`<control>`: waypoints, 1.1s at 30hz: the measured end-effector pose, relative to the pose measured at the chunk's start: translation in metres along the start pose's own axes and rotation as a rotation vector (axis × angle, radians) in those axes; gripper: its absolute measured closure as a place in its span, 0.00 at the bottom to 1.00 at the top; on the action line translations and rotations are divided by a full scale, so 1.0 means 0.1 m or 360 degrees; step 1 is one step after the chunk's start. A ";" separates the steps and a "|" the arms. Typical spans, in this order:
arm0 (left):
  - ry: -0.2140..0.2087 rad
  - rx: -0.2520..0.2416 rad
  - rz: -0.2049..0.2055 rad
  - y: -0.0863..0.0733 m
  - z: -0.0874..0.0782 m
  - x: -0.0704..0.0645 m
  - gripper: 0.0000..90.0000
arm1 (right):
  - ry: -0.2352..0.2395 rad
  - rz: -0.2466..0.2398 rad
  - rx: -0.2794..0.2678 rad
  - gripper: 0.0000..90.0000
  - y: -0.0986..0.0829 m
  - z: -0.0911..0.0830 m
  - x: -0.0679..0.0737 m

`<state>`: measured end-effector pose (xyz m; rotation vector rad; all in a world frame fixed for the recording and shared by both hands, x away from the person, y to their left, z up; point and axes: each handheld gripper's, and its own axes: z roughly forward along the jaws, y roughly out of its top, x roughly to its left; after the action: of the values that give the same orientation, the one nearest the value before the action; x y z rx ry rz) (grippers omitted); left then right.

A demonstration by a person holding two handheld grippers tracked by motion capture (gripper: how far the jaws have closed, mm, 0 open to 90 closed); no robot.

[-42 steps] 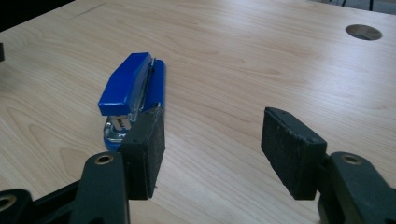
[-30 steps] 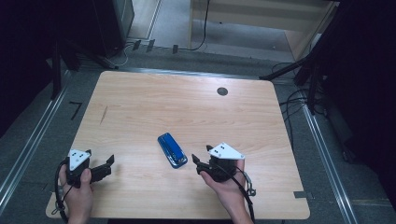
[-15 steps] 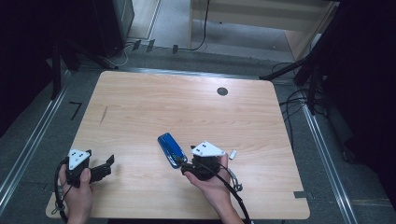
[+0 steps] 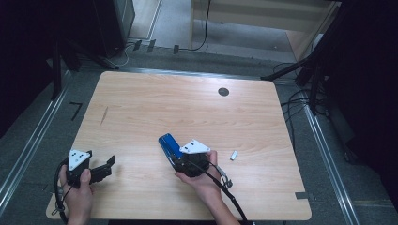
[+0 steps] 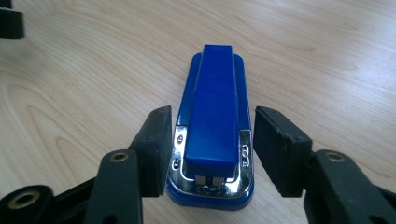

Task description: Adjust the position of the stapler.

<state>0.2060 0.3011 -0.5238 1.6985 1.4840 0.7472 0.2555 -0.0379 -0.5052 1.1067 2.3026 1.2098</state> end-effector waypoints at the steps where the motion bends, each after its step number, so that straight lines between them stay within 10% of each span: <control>1: 0.0000 0.0000 0.0000 0.00 0.00 0.00 0.16 | -0.0003 0.0000 0.0007 0.56 0.00 0.03 0.00; 13: -0.0007 0.0001 -0.0005 0.00 0.01 0.00 0.16 | -0.0006 0.0097 0.0089 0.59 0.05 0.27 -0.05; 33: -0.0017 0.0004 -0.0017 0.00 0.01 0.01 0.16 | -0.0018 -0.0044 0.0118 0.74 0.05 0.40 -0.07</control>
<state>0.2067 0.3016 -0.5240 1.6926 1.4865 0.7298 0.2860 -0.0192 -0.5254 1.0997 2.3635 1.1138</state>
